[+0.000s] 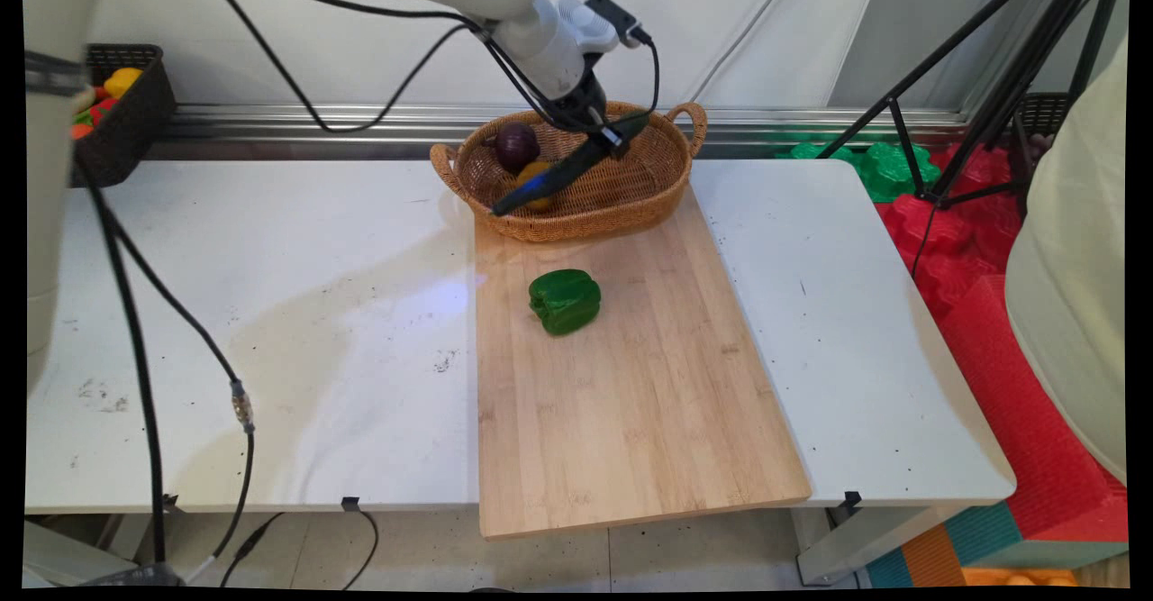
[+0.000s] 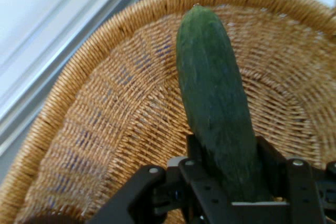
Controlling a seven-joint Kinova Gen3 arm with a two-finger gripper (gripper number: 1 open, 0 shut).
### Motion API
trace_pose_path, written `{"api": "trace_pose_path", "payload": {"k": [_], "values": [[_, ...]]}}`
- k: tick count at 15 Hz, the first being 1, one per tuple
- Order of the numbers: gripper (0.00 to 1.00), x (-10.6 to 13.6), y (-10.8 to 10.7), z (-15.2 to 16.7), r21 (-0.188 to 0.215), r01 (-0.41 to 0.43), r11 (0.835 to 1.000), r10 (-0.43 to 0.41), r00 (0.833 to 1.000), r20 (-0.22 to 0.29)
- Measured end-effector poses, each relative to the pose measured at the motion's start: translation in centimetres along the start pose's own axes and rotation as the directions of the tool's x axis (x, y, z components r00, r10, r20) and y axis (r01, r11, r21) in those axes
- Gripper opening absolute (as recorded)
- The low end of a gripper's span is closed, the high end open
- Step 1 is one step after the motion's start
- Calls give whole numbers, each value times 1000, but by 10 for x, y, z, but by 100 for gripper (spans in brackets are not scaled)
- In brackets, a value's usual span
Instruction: Place the picked object on the cutting board
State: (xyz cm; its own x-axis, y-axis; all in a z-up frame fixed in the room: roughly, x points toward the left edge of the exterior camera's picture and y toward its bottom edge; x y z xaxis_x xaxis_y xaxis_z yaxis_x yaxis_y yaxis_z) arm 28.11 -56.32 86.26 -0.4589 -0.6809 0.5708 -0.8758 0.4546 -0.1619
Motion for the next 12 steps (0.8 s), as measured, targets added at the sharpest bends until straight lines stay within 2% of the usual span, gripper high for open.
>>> {"api": "trace_pose_path", "payload": {"k": [3, 6, 9, 12], "values": [[0, -4, 12, -43, -1, -46, 999, 46, 998, -35], [0, -13, 27, -79, -24, -87, 996, 86, 995, -56], [0, -28, 52, -117, -67, -134, 989, 129, 989, -75], [0, -40, 72, -141, -105, -166, 981, 157, 984, -86]]}}
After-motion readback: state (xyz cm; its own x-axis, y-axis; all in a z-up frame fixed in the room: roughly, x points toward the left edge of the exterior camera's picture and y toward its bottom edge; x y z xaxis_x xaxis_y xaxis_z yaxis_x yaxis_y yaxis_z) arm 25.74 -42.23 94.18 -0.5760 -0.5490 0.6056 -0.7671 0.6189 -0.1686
